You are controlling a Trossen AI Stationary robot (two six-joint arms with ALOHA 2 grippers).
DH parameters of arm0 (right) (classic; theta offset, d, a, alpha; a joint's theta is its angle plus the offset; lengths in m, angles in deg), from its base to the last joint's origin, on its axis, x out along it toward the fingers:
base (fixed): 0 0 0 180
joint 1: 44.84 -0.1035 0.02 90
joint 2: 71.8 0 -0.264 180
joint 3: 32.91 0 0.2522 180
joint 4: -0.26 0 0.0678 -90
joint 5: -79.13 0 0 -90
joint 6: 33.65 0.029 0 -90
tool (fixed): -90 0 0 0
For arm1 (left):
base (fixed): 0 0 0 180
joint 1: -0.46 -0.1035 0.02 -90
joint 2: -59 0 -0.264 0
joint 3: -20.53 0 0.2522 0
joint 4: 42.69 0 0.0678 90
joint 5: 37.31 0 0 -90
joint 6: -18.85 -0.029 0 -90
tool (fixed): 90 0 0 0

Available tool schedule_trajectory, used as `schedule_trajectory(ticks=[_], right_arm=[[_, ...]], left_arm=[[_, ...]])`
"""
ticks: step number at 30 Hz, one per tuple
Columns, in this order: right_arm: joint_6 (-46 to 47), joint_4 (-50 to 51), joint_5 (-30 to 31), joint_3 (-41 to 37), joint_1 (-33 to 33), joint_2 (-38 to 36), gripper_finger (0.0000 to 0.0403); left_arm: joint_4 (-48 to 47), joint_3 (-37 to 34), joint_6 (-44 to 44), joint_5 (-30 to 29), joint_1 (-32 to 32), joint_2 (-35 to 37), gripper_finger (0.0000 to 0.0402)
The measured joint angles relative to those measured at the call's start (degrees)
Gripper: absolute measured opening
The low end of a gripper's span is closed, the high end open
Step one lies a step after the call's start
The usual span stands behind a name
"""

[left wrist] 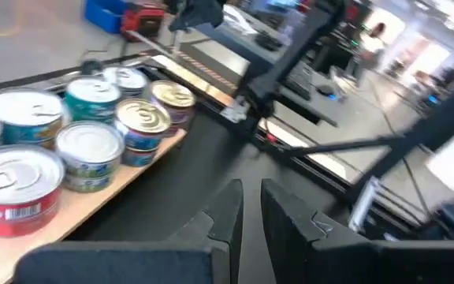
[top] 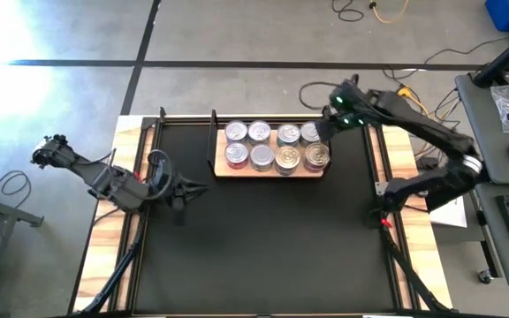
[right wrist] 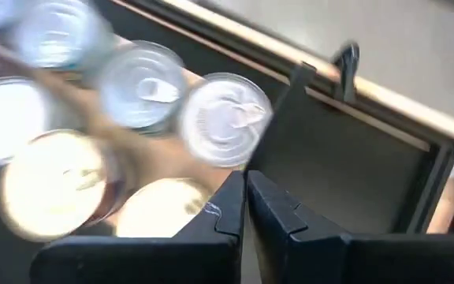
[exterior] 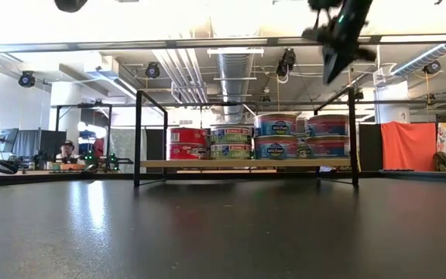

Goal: Stack canned seafood by type on shelf
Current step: Adjust the shelf, then return to Home Position

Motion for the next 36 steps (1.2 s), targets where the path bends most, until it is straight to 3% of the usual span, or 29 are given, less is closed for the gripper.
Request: schedule_trajectory(ticks=[5,11,13,19,25,32,36], right_arm=[[-2.51,-8.84,3.72,-6.62,-12.21,-13.24,0.0009],[-5.57,-30.77,3.53,-19.62,-24.66,-28.15,0.0009],[-8.45,-34.50,3.50,-22.77,-26.53,-31.86,0.0009],[-16.29,-32.83,3.94,-25.92,-26.89,-39.87,0.0009],[-16.36,-25.53,3.99,-25.57,-26.89,-44.99,0.0013],[-17.34,-25.50,4.01,-25.69,-26.87,-47.31,0.0013],[-22.70,-26.10,-0.91,-27.24,-26.87,-49.79,0.0013]], left_arm=[[5.03,-3.39,-9.73,11.42,-6.18,5.28,0.0032],[33.70,-13.00,-22.50,41.75,-21.03,6.50,0.0032],[41.09,-15.40,-22.45,47.52,-25.53,5.42,0.0032],[43.87,-17.37,-20.36,49.15,-32.08,3.39,0.0032],[42.94,-16.74,-25.35,49.24,-32.27,4.86,0.0032],[42.08,-20.36,-26.07,48.30,-32.54,7.97,0.0032],[47.01,-23.21,-27.46,48.15,-31.84,8.97,0.0032]])
